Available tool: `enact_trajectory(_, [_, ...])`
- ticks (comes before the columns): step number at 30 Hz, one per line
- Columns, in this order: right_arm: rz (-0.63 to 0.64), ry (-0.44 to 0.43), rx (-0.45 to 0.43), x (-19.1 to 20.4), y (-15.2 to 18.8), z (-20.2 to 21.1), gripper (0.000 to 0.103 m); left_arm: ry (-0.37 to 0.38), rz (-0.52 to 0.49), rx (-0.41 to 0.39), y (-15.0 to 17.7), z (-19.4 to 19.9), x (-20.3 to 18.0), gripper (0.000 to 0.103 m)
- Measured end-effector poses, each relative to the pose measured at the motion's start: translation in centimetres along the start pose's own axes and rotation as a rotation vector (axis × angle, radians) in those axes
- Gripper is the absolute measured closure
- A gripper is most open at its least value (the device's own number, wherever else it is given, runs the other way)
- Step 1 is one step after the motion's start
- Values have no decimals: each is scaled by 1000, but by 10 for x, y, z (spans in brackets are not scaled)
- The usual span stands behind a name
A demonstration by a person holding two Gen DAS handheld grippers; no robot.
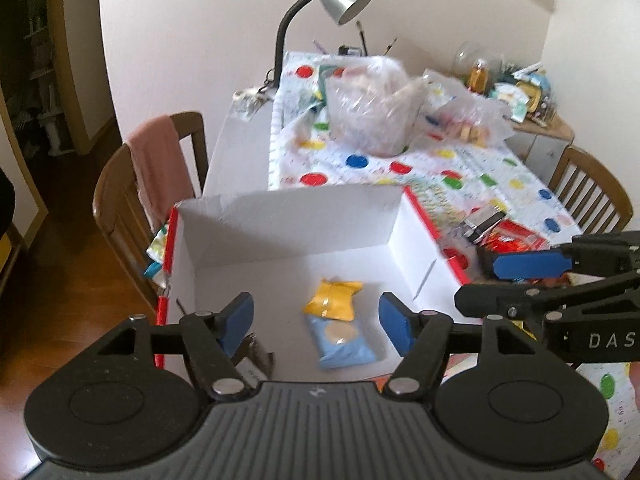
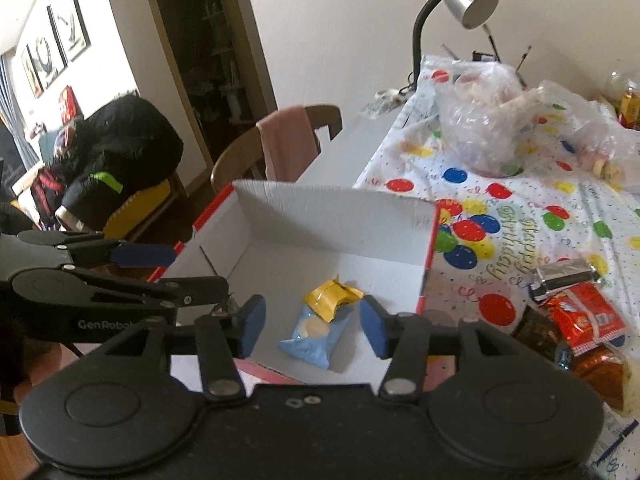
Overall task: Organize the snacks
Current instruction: 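Move the right gripper back to the white snack packet on the table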
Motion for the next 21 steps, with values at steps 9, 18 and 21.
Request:
enact_trajectory(9, [-34, 12, -73, -22, 3, 45, 30, 41, -24, -59, -12, 17, -44, 29])
enact_trajectory(18, [-58, 34, -141, -67, 12, 89, 9, 51, -68, -130, -22, 21, -104, 21])
enact_trajectory(21, [-62, 40, -160, -84, 17, 101, 4, 69, -65, -125, -22, 16, -127, 19])
Point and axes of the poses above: each gripper's, at about its wrist camera, not at the fingertips, and z roughly against the way its jaws point, x to its left, y to its underside, the point moved 10 cm from there along -z, roughly the way its jaws point, and after that the axes turned 3 degrees about -z, right-handed, at the moved point
